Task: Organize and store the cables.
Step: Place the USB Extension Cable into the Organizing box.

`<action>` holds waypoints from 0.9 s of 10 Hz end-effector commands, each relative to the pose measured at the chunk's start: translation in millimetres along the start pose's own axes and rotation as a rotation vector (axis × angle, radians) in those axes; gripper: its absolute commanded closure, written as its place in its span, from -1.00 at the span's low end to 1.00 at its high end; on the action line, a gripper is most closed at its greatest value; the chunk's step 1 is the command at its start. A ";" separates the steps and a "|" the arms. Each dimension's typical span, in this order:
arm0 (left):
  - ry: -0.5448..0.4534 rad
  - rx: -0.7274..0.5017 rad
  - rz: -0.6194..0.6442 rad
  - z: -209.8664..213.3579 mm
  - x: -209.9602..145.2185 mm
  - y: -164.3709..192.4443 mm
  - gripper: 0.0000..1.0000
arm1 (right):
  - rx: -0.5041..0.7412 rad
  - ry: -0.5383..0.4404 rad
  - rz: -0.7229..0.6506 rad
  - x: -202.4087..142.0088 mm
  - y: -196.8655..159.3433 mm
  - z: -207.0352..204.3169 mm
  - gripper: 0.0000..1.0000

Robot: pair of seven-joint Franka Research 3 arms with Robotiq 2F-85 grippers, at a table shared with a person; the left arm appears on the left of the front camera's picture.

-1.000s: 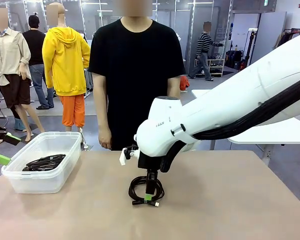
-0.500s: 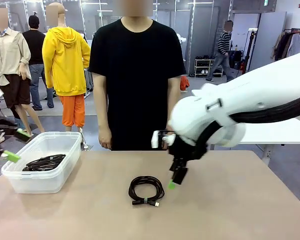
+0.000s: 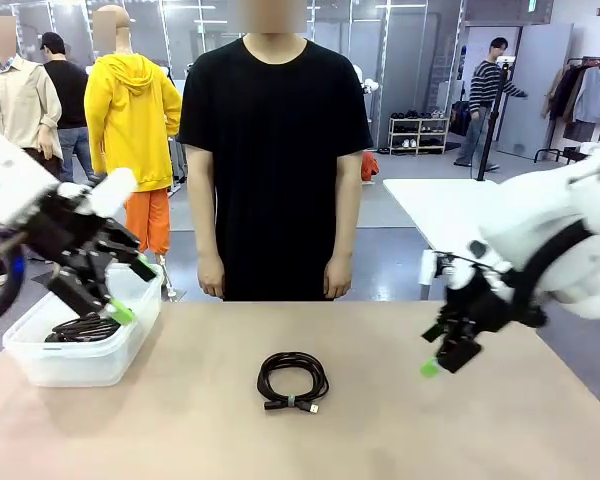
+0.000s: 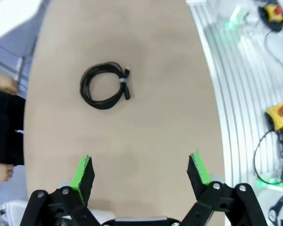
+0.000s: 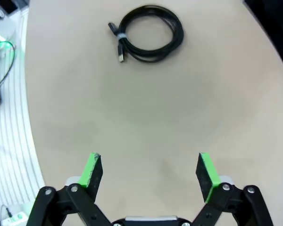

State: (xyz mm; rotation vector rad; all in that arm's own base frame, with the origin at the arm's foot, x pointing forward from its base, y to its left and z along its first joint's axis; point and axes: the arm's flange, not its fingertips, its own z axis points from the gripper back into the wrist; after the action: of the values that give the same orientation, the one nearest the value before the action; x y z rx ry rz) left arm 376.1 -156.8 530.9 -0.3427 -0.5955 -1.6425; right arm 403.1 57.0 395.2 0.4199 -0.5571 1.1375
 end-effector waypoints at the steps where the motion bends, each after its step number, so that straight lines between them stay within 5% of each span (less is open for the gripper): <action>1: 0.106 -0.028 0.010 -34.4 27.5 9.1 -1.00 | -0.039 -0.145 -0.035 -47.8 4.2 23.2 -1.00; 5: 0.304 -0.099 -0.060 -136.7 92.1 11.6 -1.00 | -0.057 -0.328 -0.141 -154.7 10.1 50.5 -1.00; 8: 0.354 -0.068 -0.019 -181.4 95.2 30.9 -1.00 | -0.077 -0.389 -0.089 -176.6 15.3 55.4 -1.00; 9: 0.308 -0.104 -0.063 -164.4 91.8 6.7 -1.00 | -0.078 -0.343 -0.150 -164.7 -24.6 73.6 -1.00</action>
State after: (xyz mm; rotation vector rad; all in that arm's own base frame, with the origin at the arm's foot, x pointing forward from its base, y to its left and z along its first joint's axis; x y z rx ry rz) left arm 402.1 -332.9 435.3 -0.1269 -0.2744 -1.7277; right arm 355.6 -121.6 346.0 0.5948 -0.8730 0.9163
